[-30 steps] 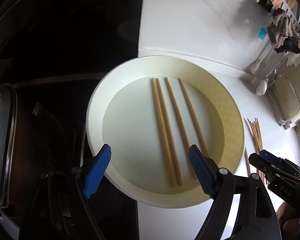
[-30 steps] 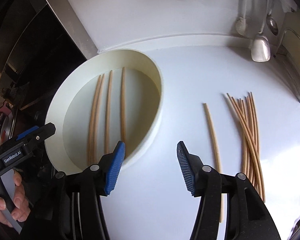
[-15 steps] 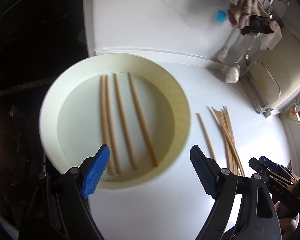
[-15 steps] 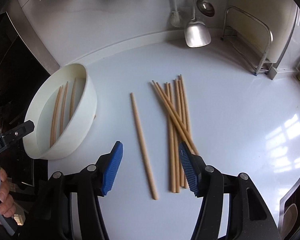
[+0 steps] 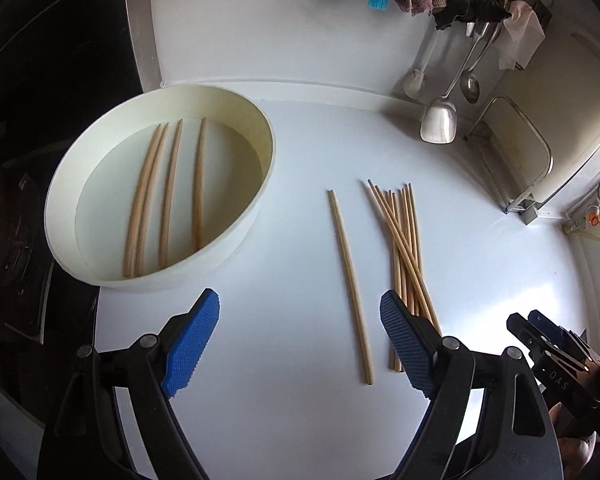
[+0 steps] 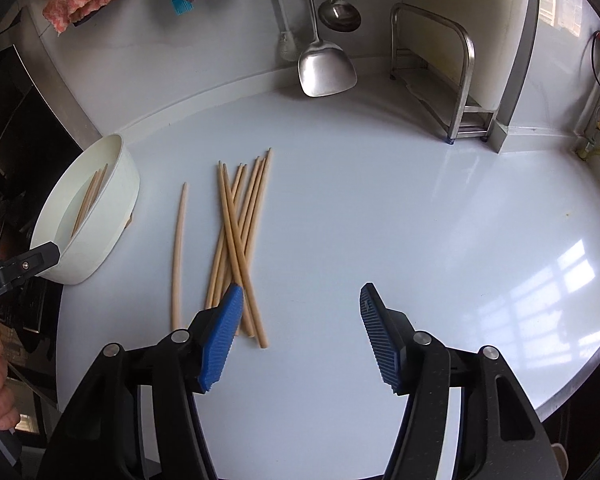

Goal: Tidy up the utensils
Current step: 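Withdraw both open tools from the basin toward the remaining chopsticks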

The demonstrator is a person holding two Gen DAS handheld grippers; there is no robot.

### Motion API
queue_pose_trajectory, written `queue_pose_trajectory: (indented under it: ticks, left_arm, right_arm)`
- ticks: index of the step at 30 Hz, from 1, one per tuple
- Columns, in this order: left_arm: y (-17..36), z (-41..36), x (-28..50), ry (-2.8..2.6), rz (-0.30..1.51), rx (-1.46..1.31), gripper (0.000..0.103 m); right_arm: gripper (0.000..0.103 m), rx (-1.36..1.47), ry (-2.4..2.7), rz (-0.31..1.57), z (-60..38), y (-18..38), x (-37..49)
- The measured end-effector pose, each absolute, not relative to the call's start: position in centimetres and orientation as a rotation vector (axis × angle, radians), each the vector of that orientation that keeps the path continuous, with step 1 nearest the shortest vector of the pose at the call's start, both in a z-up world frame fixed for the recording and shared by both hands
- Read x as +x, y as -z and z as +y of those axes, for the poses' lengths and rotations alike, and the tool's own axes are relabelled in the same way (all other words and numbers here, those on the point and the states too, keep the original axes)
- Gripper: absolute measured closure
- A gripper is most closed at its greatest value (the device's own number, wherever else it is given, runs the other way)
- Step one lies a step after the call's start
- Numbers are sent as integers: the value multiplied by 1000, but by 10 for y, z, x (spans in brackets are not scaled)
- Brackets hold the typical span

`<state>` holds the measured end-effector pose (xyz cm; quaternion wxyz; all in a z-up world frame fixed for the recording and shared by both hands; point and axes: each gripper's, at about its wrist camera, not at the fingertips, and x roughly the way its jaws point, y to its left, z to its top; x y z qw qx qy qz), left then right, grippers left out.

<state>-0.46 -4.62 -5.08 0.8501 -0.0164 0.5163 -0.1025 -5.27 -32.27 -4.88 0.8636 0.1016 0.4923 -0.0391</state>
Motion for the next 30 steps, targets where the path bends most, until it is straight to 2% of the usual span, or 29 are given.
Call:
queue_pose_trajectory:
  ticks: [9, 11, 23, 30]
  left_arm:
    - [68, -61, -14, 142, 1108, -14, 21]
    - [76, -66, -12, 159, 1100, -8, 19]
    - [145, -90, 10, 192, 1104, -27, 19]
    - [159, -88, 15, 191, 1120, -8, 19]
  right_arm:
    - [45, 232, 2, 1029, -339, 67, -38]
    - [45, 224, -3, 1022, -336, 71, -32]
    - [45, 207, -7, 1007, -321, 115, 5]
    - [45, 221, -11, 1032, -321, 130, 13]
